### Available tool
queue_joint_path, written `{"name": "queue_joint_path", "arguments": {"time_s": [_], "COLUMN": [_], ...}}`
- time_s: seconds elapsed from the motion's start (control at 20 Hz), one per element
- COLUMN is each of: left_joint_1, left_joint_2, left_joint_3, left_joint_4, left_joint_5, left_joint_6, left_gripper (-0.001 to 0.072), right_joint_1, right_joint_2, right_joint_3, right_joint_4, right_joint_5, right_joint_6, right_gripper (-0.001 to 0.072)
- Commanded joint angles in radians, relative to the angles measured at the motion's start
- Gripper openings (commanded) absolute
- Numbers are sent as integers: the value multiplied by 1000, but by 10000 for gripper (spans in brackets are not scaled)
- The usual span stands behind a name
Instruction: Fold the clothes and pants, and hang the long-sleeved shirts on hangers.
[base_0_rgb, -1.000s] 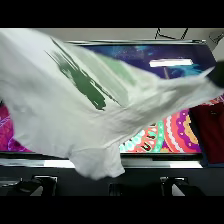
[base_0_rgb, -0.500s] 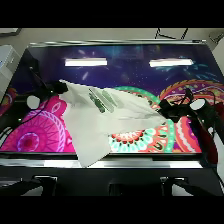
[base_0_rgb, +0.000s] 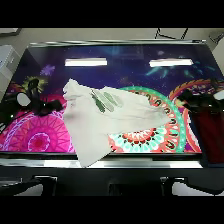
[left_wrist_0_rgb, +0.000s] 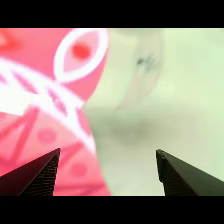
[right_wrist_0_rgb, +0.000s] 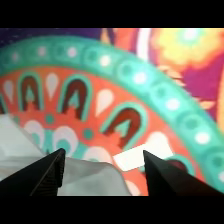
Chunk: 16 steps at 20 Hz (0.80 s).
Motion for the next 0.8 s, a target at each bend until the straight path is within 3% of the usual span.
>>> {"name": "queue_joint_path", "arguments": {"time_s": [0.0,0.15,0.2,0.45,0.5,0.55,0.6,0.65,0.75], "left_joint_1": [99,78,68,2,-18,-29,-34,-34,-34], "left_joint_2": [18,34,33,30,31,31,32,35,52], "left_joint_3": [-155,-359,-396,-439,-439,-438,-437,-435,-432], "left_joint_4": [-135,-391,-448,-612,-610,-612,-612,-611,-611], "left_joint_5": [-337,-171,-111,92,116,130,132,127,124], "left_joint_6": [110,225,249,283,266,256,248,248,249], "left_gripper": [710,684,615,573,403,148,23,23,22], "right_joint_1": [-177,-191,-191,-185,-171,-143,-108,-66,6], "right_joint_2": [-17,-21,-21,-21,-21,-21,-21,-21,-37], "right_joint_3": [17,-55,-74,-148,-171,-196,-216,-231,-234], "right_joint_4": [-68,-52,-32,33,31,29,31,34,43], "right_joint_5": [250,317,321,340,329,306,273,230,168], "right_joint_6": [-24,-76,-80,-121,-128,-140,-152,-152,-149], "right_gripper": [572,572,572,572,572,575,596,634,642]}}
